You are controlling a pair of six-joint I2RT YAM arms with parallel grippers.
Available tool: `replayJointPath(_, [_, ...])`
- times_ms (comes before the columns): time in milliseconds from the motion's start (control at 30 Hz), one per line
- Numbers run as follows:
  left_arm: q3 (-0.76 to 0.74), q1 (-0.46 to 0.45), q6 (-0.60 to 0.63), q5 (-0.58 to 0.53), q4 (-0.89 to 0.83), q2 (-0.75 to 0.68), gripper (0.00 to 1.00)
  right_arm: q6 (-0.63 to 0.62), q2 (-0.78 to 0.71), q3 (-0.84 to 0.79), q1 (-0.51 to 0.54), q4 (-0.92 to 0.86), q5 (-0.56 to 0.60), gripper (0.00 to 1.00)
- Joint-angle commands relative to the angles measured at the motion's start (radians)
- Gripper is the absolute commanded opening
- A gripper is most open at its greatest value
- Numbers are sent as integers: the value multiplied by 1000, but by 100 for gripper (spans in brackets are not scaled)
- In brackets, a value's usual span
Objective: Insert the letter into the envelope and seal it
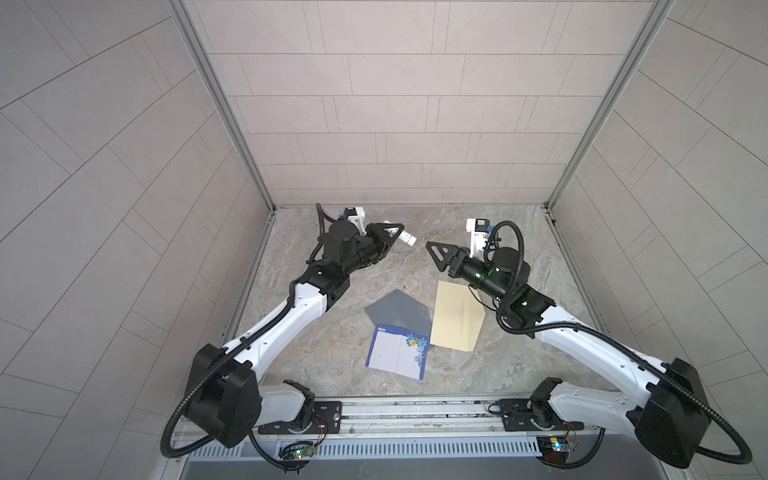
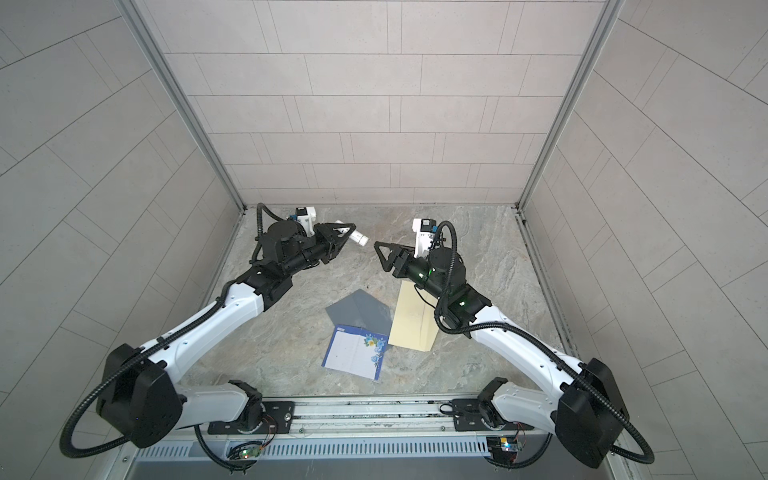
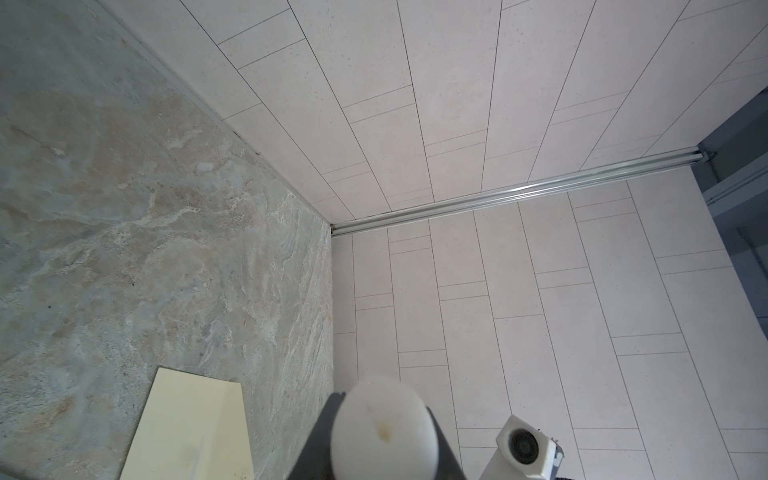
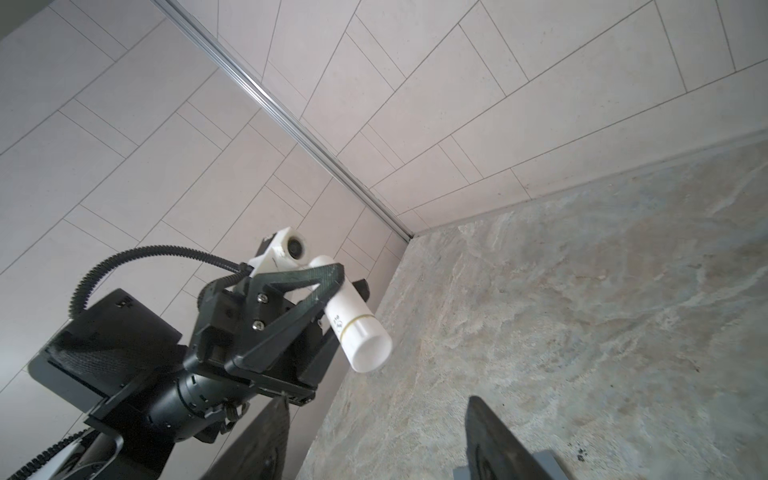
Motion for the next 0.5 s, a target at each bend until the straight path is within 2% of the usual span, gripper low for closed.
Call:
replayJointPath(0, [-13,-1,-74,0,121,6,0,34,28,30,4,72,-8,68])
replayJointPath(467, [-15,-17,-108,19,162,16,0,106,173,93,4,221,-51,63])
